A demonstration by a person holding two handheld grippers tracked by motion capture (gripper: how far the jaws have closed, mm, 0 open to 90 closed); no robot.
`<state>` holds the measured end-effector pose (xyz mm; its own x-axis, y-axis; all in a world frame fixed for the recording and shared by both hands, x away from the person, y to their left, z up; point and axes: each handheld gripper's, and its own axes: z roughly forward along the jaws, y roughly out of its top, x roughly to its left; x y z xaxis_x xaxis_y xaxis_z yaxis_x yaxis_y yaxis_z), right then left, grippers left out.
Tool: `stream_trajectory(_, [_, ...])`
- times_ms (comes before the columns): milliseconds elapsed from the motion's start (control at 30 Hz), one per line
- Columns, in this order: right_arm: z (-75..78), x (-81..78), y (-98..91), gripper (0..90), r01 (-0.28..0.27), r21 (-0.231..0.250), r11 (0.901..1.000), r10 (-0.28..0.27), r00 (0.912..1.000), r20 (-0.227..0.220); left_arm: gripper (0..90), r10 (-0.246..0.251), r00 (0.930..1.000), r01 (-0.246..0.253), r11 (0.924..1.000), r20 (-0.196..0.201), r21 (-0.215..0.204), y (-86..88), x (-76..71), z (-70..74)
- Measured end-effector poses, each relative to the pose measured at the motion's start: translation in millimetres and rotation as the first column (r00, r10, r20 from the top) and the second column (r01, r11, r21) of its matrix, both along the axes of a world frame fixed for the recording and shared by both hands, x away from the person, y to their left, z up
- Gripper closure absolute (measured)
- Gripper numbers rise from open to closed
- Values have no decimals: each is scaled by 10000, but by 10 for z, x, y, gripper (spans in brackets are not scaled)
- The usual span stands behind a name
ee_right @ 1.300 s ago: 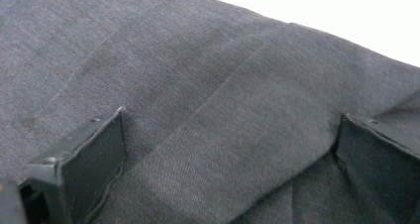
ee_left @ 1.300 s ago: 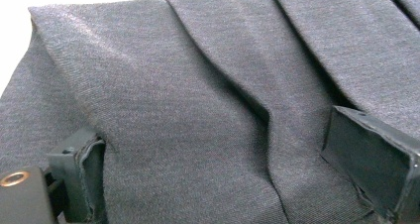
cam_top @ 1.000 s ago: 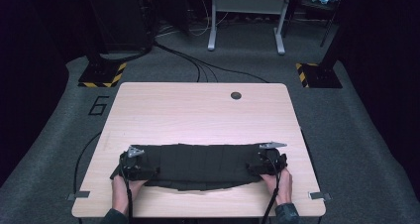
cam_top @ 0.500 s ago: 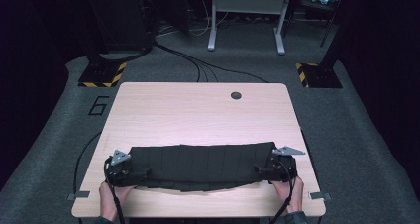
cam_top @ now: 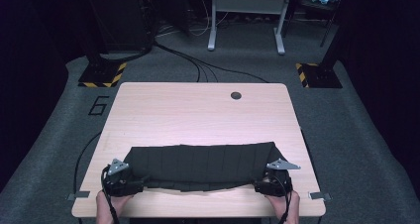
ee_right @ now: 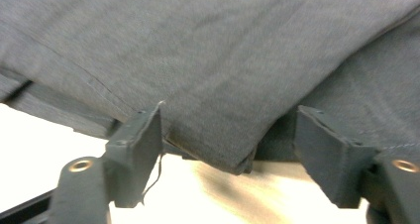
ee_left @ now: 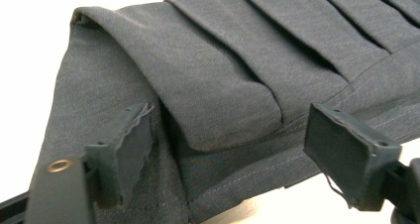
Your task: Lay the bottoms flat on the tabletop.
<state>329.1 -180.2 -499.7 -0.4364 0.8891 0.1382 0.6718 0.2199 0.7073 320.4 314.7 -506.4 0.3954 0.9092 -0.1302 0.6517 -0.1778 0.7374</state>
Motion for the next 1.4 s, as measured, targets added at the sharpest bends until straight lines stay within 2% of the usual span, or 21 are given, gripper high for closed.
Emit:
stream_trajectory(167, [-27,3,5,422,-90,95,9999,90,9999,-62,339,-157,9998,162,9993,-133,331,-6,-9,-8])
stream_trajectory(233, [-29,3,9,461,-106,95,9999,106,9999,-73,418,-48,9999,52,9993,-102,371,-23,-10,-21])
stream_trajectory(367, [-38,-4,19,540,-123,79,9999,122,9999,25,549,-168,9995,183,9982,-259,573,-46,-11,-30])
stream_trajectory(500, [-42,-10,37,629,-132,32,9999,131,9999,68,687,-46,9998,60,9974,-197,719,-47,-3,-41])
stream_trajectory(633, [-28,-16,39,669,-176,-82,9998,178,9996,214,769,-61,9999,73,9957,-136,926,-41,-8,-23])
stream_trajectory(833, [23,-34,46,699,-174,-66,9998,177,9987,469,818,-84,9999,72,9953,122,964,-35,-18,-1])
stream_trajectory(1200, [149,-35,40,716,-195,21,9998,193,9962,849,831,-129,9985,80,9958,533,910,-18,-12,118])
stream_trajectory(1400, [220,-13,37,723,-202,62,9998,195,9946,1023,832,-209,9979,151,9956,617,924,-9,7,205])
